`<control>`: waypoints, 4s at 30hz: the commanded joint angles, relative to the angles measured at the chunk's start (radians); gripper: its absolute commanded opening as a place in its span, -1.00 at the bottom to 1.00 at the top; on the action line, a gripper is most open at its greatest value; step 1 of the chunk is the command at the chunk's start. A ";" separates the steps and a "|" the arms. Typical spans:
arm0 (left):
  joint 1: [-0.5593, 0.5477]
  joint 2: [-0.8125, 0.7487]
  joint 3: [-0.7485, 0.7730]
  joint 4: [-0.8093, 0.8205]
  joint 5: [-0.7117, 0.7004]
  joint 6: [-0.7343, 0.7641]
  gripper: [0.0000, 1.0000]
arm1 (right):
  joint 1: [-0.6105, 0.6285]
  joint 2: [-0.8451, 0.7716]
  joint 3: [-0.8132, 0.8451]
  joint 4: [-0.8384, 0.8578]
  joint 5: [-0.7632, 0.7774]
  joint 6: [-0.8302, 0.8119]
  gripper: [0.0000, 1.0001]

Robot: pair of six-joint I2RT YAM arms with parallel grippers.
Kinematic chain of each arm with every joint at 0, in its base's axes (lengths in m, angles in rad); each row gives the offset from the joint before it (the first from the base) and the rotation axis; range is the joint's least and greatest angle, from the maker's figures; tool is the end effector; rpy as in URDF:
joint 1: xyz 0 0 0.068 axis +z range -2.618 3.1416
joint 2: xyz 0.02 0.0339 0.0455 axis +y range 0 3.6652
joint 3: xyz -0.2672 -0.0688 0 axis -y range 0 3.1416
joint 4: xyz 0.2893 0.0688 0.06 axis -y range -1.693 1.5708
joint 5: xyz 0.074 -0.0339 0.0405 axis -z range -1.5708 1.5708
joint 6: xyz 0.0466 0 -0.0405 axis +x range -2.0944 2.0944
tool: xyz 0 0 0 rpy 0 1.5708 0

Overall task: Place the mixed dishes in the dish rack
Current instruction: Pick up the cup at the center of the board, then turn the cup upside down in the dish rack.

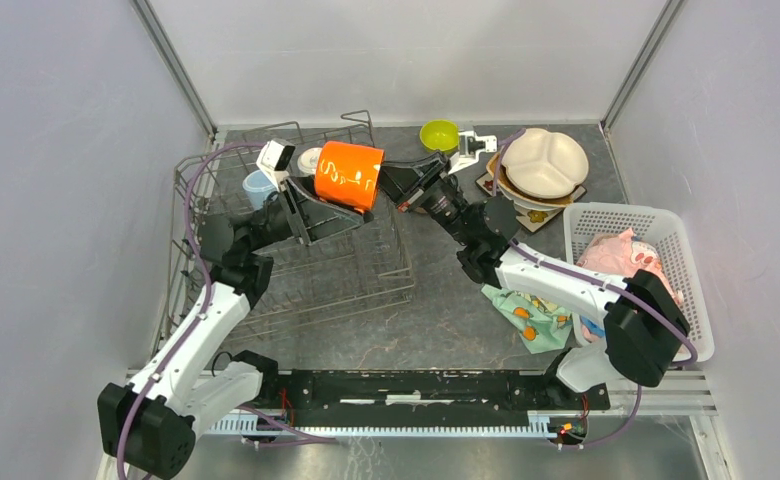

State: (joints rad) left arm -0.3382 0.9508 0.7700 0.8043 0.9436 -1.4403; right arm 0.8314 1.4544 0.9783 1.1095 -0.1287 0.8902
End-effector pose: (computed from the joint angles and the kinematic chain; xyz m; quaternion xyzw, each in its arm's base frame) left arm 0.2162 -0.1160 0.3971 0.1319 0.5579 -0.7462 0.3384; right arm 0.2452 0.2778 0.3708 -0.0441 0.4523 0.6941 0.5583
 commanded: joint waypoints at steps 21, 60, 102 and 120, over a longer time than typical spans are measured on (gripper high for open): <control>-0.004 -0.066 -0.063 0.033 -0.162 0.020 -0.96 | 0.005 -0.060 -0.061 0.076 0.006 -0.023 -0.31; 0.000 0.021 0.323 -1.181 -1.526 1.128 -0.96 | 0.000 -0.820 -0.285 -0.895 0.203 -0.576 0.96; 0.598 0.446 0.330 -1.029 -1.176 1.216 -0.96 | 0.000 -1.012 -0.355 -1.044 0.305 -0.614 0.96; 0.641 0.583 0.334 -1.036 -1.118 1.161 -0.94 | 0.000 -0.983 -0.382 -1.016 0.274 -0.589 0.96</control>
State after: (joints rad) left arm 0.2966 1.5124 1.0824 -0.2924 -0.2203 -0.2035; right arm 0.8295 0.4728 0.5964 0.0502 0.1581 0.2947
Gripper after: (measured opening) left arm 0.230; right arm 0.982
